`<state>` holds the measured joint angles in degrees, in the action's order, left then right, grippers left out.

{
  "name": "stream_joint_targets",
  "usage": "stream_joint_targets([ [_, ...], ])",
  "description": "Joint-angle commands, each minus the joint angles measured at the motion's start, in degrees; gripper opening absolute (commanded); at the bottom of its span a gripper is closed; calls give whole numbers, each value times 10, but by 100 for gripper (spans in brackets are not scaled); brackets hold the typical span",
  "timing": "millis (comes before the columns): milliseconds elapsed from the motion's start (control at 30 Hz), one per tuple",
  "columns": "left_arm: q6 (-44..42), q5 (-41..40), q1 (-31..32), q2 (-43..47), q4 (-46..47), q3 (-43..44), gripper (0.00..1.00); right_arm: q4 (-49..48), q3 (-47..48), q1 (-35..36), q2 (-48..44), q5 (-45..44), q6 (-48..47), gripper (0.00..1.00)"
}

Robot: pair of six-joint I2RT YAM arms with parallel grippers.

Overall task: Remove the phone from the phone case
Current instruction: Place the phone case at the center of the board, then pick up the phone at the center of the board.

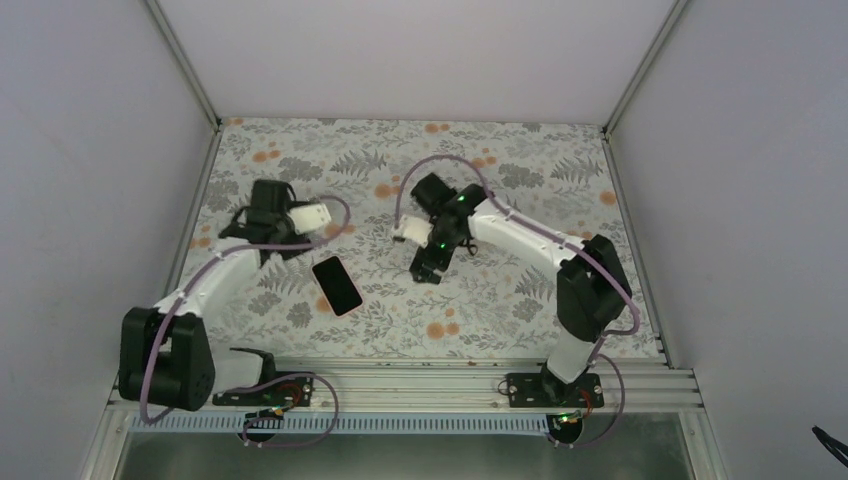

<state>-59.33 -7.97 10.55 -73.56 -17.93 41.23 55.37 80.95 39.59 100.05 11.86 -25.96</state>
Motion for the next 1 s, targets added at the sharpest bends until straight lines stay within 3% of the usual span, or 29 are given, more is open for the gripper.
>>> stream_joint_targets([
  [0,35,143,-63,35,-160,121,100,-23,-13,52,-3,16,-13,100],
  [167,73,230,-176,19,-224,249,100,-46,18,87,39,78,3,100],
  [400,143,395,-343,-56,-310,417,100,-120,148,131,168,94,127,100],
  [533,147,387,-384,-54,-293,413,100,-180,167,166,197,65,139,100],
  [767,133,372,-408,-28,-273,370,100,-269,173,266,234,-90,85,100],
  [967,126,377,-419,-22,-272,364,100,-357,120,319,250,-234,45,100],
])
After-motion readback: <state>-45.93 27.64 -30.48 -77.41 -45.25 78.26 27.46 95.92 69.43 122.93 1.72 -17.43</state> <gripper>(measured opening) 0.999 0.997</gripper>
